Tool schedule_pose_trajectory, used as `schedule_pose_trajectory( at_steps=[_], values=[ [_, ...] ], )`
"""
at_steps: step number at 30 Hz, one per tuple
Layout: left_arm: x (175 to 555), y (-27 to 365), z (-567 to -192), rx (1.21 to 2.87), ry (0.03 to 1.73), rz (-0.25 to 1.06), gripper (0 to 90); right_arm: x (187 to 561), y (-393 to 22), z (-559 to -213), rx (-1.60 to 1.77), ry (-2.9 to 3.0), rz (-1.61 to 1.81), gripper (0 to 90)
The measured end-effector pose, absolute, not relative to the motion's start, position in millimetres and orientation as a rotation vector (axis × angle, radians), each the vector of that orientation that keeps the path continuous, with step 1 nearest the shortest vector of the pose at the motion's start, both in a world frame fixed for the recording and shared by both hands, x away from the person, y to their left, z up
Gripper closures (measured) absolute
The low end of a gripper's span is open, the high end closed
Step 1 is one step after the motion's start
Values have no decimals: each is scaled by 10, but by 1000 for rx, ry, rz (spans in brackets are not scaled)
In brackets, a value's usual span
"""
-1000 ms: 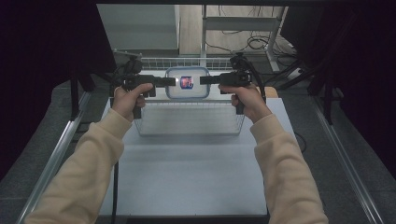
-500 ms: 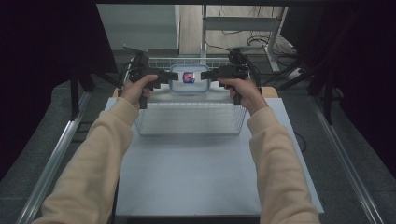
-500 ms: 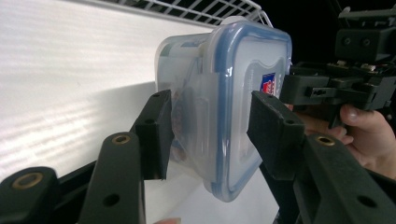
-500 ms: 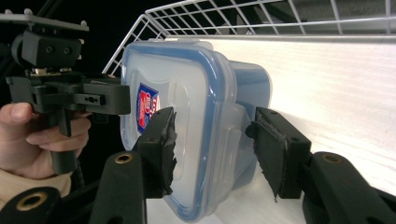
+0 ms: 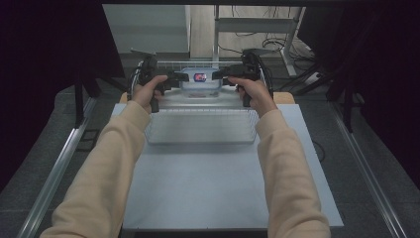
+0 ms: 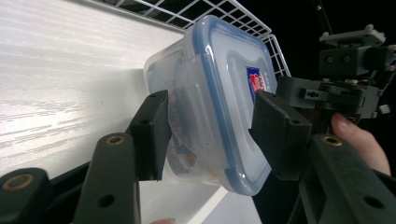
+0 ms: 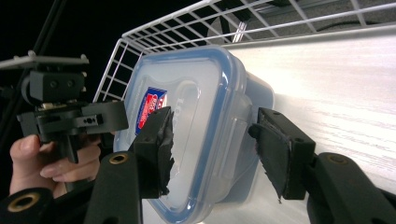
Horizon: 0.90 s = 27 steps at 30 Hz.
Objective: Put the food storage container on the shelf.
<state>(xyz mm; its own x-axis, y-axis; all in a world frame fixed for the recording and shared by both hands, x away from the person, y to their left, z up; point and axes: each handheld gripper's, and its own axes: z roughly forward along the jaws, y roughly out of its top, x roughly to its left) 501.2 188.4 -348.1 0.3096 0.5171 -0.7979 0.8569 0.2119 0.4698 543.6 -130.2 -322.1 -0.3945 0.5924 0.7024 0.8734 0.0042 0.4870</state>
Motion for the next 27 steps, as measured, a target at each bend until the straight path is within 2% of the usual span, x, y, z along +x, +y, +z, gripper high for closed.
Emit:
schedule_pose_trajectory(
  at_steps=[5,7,9,10,11,12,14,16,20,21,27],
  values=[
    [5034,1886,-3521,1429,1349,-390,452,5450,-1307,-3269,-1544,-1949,-1350,462],
    [5036,1876,-3523,1434,1351,-392,416,5447,-1306,-3271,-1544,-1949,-1355,459],
    [5026,1839,-3521,1448,1349,-364,374,5420,-1290,-3271,-1564,-1944,-1378,363],
    [5026,1839,-3521,1448,1349,-364,340,5420,-1290,-3271,-1564,-1944,-1378,363],
    [5008,1826,-3504,1446,1353,-316,340,5406,-1286,-3266,-1575,-1941,-1395,318],
    [4982,1818,-3474,1452,1355,-266,252,5359,-1289,-3228,-1611,-1903,-1451,225],
    [4925,1814,-3423,1470,1339,-194,193,5298,-1294,-3182,-1615,-1899,-1512,194],
    [4841,1820,-3366,1493,1303,-131,181,5188,-1296,-3111,-1595,-1915,-1576,163],
    [4659,1827,-3269,1530,1238,-48,174,4987,-1286,-3020,-1547,-2054,-1630,153],
    [4505,1833,-3223,1542,1200,5,176,4835,-1296,-2981,-1492,-2180,-1667,156],
    [4085,1822,-3301,1610,1149,107,180,4458,-1504,-3051,-1301,-2327,-1732,194]
  ],
)
